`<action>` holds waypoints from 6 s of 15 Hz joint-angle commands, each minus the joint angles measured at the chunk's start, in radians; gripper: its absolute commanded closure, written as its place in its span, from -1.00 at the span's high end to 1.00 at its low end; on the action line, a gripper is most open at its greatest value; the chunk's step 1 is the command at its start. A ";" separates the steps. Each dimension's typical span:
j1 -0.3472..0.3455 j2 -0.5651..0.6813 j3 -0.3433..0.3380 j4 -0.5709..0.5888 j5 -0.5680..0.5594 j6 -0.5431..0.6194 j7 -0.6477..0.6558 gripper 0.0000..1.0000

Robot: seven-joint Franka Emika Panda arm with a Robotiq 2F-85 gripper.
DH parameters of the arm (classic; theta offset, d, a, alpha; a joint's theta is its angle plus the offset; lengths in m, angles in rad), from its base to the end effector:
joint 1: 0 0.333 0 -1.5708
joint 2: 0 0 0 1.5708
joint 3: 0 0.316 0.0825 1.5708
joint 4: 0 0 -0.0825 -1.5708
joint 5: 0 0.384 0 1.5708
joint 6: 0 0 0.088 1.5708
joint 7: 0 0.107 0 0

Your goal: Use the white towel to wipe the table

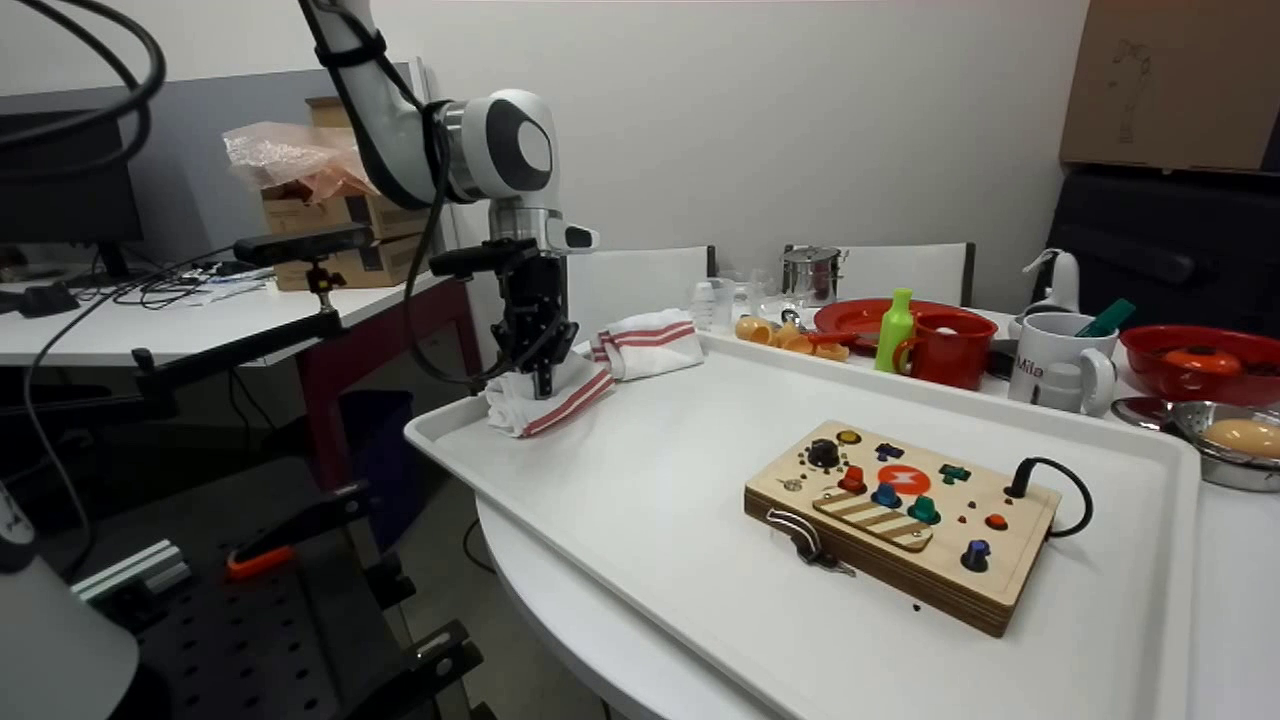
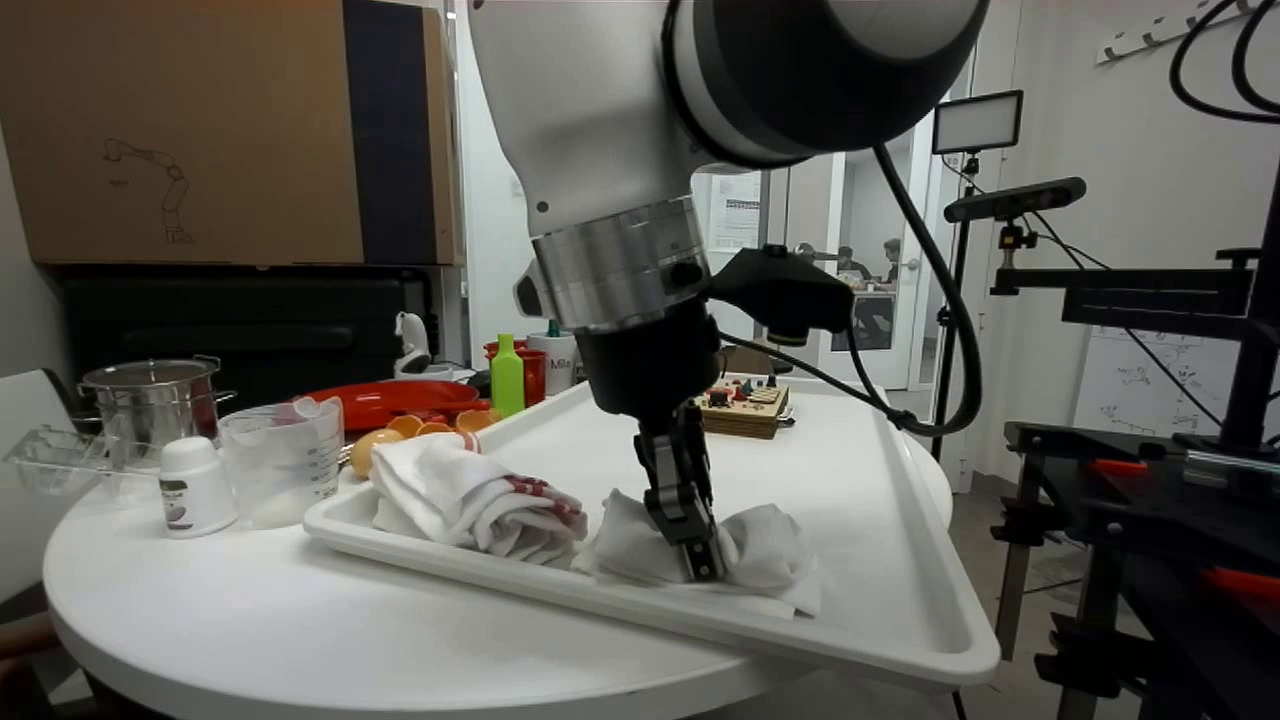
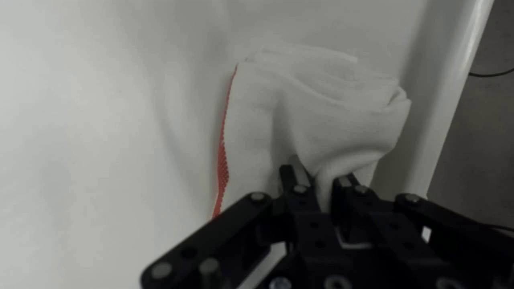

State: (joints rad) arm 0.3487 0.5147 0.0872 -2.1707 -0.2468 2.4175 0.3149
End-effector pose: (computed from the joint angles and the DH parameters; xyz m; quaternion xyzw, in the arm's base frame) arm 0.4777 0.2241 0.1336 0.9776 0.1589 -0.1036 0.0911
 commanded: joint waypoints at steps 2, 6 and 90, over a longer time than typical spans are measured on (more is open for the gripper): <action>-0.012 -0.036 0.019 -0.097 0.071 0.022 0.018 -0.93; -0.001 -0.069 -0.001 -0.141 0.062 0.062 0.060 -0.93; -0.130 0.126 -0.225 0.152 -0.063 0.053 0.090 -0.93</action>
State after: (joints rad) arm 0.2442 0.6189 -0.1165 -1.9975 -0.3198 2.4576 0.4055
